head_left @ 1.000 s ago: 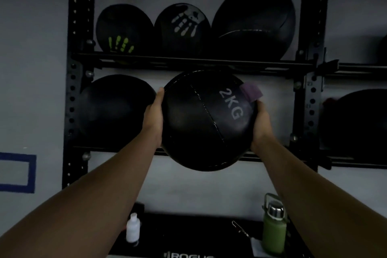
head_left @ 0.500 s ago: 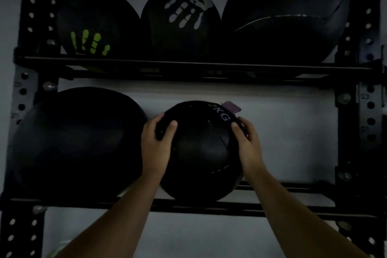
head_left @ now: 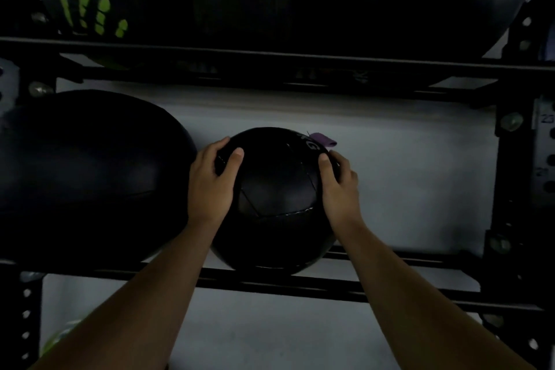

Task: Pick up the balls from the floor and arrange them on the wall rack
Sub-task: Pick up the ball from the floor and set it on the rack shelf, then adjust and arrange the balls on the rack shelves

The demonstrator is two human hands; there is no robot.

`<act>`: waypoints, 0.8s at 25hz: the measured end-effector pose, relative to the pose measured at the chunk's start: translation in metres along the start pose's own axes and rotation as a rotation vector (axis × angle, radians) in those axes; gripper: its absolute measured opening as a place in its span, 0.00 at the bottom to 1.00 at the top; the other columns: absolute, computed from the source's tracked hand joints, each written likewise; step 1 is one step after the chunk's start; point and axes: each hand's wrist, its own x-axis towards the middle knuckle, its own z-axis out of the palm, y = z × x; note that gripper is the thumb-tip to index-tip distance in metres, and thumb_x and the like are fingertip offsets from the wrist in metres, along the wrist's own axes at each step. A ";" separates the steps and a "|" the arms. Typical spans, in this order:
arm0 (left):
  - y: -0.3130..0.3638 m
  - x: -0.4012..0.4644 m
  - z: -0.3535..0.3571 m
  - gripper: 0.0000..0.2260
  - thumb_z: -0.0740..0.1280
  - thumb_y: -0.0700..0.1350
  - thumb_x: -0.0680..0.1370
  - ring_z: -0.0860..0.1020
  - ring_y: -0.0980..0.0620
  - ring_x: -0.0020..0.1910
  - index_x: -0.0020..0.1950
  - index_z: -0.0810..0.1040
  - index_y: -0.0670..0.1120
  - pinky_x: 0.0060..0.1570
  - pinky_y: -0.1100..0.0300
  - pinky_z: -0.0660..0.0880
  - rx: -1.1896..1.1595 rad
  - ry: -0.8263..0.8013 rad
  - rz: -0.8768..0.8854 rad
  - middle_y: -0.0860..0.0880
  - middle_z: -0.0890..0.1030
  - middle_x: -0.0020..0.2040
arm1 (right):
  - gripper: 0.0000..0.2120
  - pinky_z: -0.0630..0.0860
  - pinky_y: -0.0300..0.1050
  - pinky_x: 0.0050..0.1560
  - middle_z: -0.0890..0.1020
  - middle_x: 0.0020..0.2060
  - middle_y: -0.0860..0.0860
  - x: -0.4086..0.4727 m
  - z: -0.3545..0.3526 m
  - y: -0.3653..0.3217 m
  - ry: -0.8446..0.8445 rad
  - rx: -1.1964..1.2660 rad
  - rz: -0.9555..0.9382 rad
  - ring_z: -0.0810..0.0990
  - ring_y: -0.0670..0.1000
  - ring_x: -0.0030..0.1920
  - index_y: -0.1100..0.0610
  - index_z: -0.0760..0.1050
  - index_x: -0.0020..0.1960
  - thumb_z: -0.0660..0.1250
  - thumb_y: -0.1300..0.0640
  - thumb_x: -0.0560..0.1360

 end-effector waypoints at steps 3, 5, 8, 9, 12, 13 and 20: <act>0.017 -0.006 -0.007 0.22 0.65 0.62 0.80 0.71 0.57 0.72 0.73 0.76 0.59 0.73 0.55 0.67 0.029 -0.056 -0.031 0.57 0.74 0.72 | 0.29 0.69 0.63 0.76 0.70 0.75 0.55 -0.007 -0.013 -0.010 -0.070 -0.058 -0.002 0.70 0.61 0.76 0.41 0.67 0.79 0.58 0.32 0.80; 0.029 -0.008 -0.010 0.20 0.67 0.58 0.81 0.72 0.56 0.69 0.73 0.77 0.57 0.69 0.58 0.68 0.011 -0.061 -0.104 0.56 0.75 0.71 | 0.29 0.72 0.60 0.74 0.74 0.73 0.55 -0.007 -0.025 -0.017 -0.107 -0.124 -0.006 0.74 0.60 0.73 0.43 0.69 0.78 0.60 0.33 0.80; 0.056 -0.010 -0.007 0.15 0.71 0.51 0.79 0.78 0.51 0.67 0.66 0.82 0.52 0.65 0.60 0.72 -0.048 -0.013 -0.163 0.51 0.81 0.66 | 0.21 0.77 0.49 0.63 0.78 0.67 0.53 -0.003 -0.046 -0.036 -0.105 -0.132 -0.068 0.79 0.56 0.64 0.46 0.75 0.71 0.66 0.42 0.81; 0.071 -0.009 -0.002 0.14 0.72 0.49 0.79 0.79 0.51 0.66 0.65 0.83 0.51 0.65 0.60 0.73 -0.046 -0.005 -0.133 0.50 0.83 0.64 | 0.18 0.77 0.48 0.60 0.78 0.65 0.51 0.002 -0.056 -0.047 -0.103 -0.133 -0.109 0.80 0.54 0.61 0.46 0.76 0.69 0.67 0.44 0.81; 0.124 -0.006 0.021 0.10 0.71 0.46 0.80 0.81 0.60 0.60 0.61 0.84 0.50 0.65 0.65 0.73 -0.042 -0.040 -0.005 0.53 0.85 0.58 | 0.15 0.78 0.47 0.56 0.81 0.59 0.50 0.025 -0.095 -0.085 -0.048 -0.128 -0.225 0.81 0.53 0.57 0.48 0.79 0.67 0.68 0.49 0.80; 0.144 -0.005 0.031 0.08 0.70 0.46 0.80 0.81 0.67 0.54 0.59 0.84 0.51 0.60 0.71 0.73 -0.051 -0.047 0.040 0.54 0.85 0.54 | 0.15 0.78 0.47 0.55 0.82 0.58 0.52 0.033 -0.109 -0.099 -0.020 -0.120 -0.266 0.81 0.52 0.55 0.49 0.79 0.66 0.68 0.51 0.80; 0.269 0.008 0.109 0.11 0.70 0.46 0.80 0.79 0.66 0.49 0.61 0.83 0.48 0.42 0.82 0.70 -0.118 -0.051 0.226 0.55 0.82 0.53 | 0.09 0.77 0.46 0.49 0.83 0.50 0.54 0.075 -0.230 -0.183 0.165 -0.074 -0.385 0.81 0.52 0.47 0.53 0.79 0.60 0.67 0.54 0.81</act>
